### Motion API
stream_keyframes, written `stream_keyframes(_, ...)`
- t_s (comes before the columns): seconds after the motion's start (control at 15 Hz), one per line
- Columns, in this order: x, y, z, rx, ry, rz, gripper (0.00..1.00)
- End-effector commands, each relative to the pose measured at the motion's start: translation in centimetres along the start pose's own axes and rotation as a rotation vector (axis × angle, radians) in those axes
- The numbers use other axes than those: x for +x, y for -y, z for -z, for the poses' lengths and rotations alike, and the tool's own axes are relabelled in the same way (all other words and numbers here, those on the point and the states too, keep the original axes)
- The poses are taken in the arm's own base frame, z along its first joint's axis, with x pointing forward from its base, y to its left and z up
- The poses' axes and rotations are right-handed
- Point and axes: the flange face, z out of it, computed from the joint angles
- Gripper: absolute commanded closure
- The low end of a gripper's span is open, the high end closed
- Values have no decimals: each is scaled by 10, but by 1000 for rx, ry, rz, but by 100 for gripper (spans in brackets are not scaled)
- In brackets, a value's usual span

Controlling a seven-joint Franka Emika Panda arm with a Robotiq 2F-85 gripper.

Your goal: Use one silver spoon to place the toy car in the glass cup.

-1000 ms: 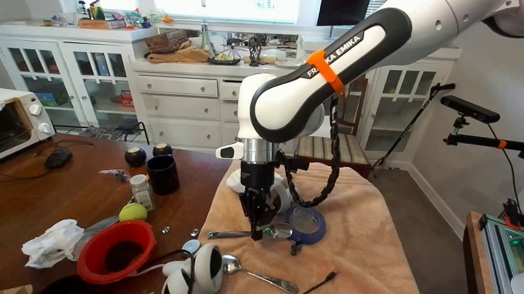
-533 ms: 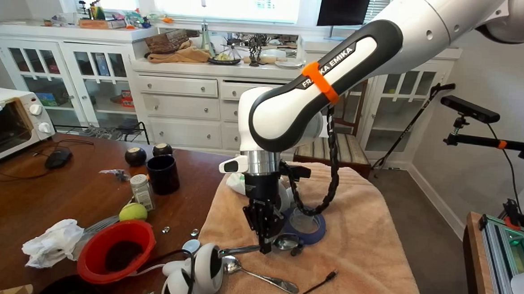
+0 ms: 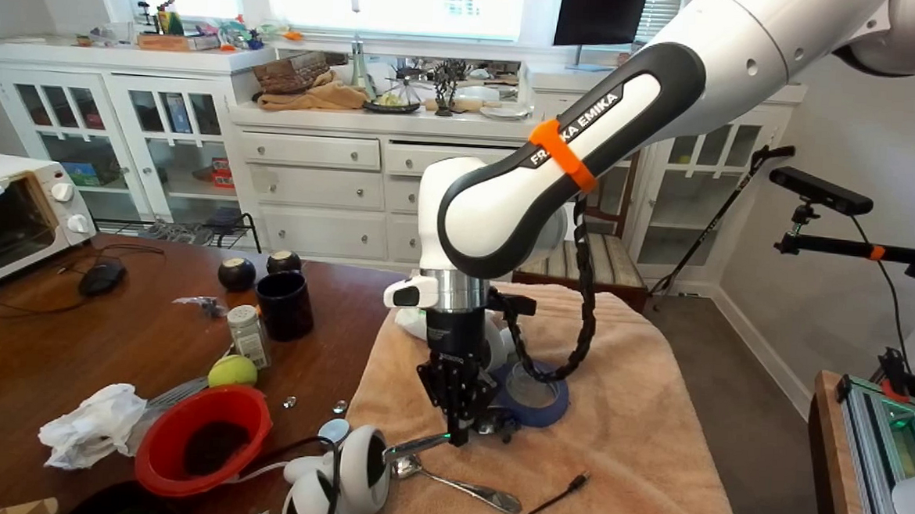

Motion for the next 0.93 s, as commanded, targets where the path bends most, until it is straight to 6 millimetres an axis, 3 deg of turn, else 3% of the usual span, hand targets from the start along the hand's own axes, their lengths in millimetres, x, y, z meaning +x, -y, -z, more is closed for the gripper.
stream_keyframes(0.0,2,5,-10,14,0,120,99)
stream_keyframes(0.67,0,29,-30,417,74,89,99)
stream_keyframes(0.87,6,30,-33,376,118,66,99)
